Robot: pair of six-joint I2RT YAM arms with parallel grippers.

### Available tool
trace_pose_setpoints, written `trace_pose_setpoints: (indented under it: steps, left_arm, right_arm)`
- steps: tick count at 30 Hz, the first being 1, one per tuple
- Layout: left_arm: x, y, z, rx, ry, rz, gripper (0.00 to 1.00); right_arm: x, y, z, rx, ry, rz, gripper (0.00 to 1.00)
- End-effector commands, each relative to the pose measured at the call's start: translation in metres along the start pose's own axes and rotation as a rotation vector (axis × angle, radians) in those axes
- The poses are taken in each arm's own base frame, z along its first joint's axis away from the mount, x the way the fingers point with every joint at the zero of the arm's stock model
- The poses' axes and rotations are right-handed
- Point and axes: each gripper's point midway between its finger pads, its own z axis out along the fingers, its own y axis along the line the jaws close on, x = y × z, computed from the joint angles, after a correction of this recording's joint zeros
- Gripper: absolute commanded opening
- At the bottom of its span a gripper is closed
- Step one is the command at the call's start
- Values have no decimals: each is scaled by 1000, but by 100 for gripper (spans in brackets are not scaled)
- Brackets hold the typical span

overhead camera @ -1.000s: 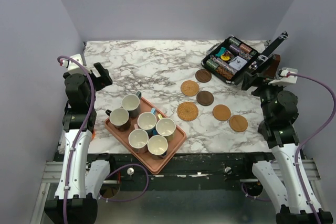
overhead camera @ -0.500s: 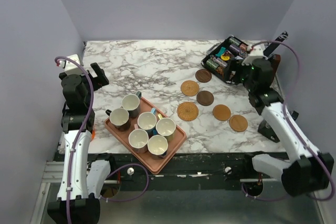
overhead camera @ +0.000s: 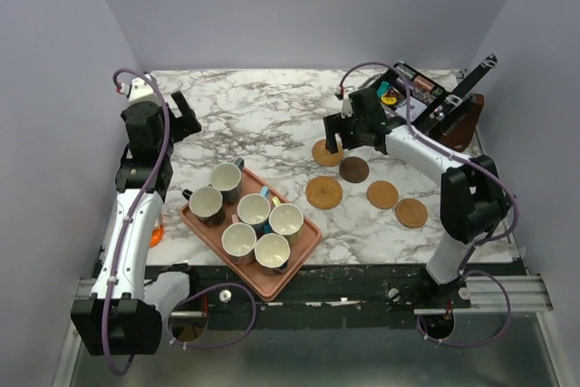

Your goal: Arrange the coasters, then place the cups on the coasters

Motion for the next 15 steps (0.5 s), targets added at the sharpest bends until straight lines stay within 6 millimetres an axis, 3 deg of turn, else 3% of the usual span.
trace_pose_setpoints:
  steps: [1, 8, 15]
  left_arm:
    - [-11, -11, -3, -43, 20, -49, 99]
    - [-22, -17, 2, -66, 54, -56, 99]
    - [-18, -13, 12, -78, 69, 16, 99]
  right_arm:
    - [31, 19, 4, -112, 159, -30, 89]
    - [63, 33, 20, -137, 288, -60, 90]
    - [74, 20, 46, -50, 312, -64, 91]
